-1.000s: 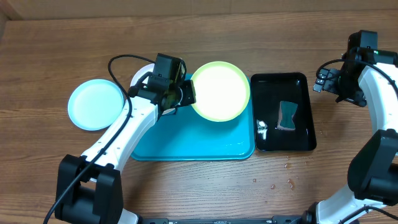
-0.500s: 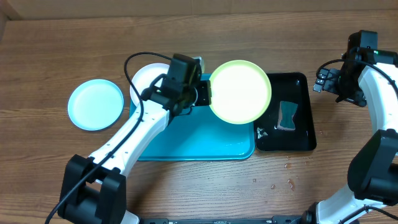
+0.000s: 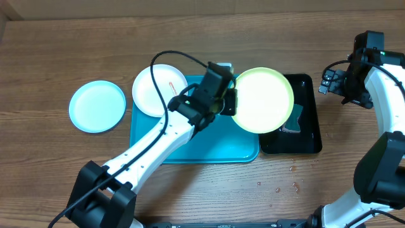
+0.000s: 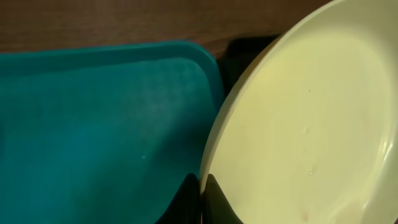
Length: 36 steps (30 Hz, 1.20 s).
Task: Clean dirty plates on tray and stack at the side
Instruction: 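Lift the yellow plate with the left gripper toward the black tray, then tilt the yellow plate over the black tray with the left gripper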
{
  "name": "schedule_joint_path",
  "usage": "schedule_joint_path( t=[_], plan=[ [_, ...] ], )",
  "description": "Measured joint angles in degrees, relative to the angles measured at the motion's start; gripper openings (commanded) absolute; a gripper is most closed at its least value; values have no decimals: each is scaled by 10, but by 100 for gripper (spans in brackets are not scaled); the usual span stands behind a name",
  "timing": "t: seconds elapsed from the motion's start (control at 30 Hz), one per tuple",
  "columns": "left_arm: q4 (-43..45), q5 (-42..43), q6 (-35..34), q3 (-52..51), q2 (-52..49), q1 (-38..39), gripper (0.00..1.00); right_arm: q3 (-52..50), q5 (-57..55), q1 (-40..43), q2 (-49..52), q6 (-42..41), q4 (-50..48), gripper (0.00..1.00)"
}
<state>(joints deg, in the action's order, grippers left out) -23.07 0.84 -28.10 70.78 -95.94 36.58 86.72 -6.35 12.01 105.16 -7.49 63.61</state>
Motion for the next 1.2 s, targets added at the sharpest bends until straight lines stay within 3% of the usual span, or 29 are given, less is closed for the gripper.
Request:
schedule_joint_path(
  t=[0.63, 1.2],
  plan=[
    [-23, -303, 151, 92, 0, 135, 4, 0, 0, 0, 0, 0, 0, 100],
    [146, -526, 395, 100, 0, 256, 4, 0, 0, 0, 0, 0, 0, 100]
  ],
)
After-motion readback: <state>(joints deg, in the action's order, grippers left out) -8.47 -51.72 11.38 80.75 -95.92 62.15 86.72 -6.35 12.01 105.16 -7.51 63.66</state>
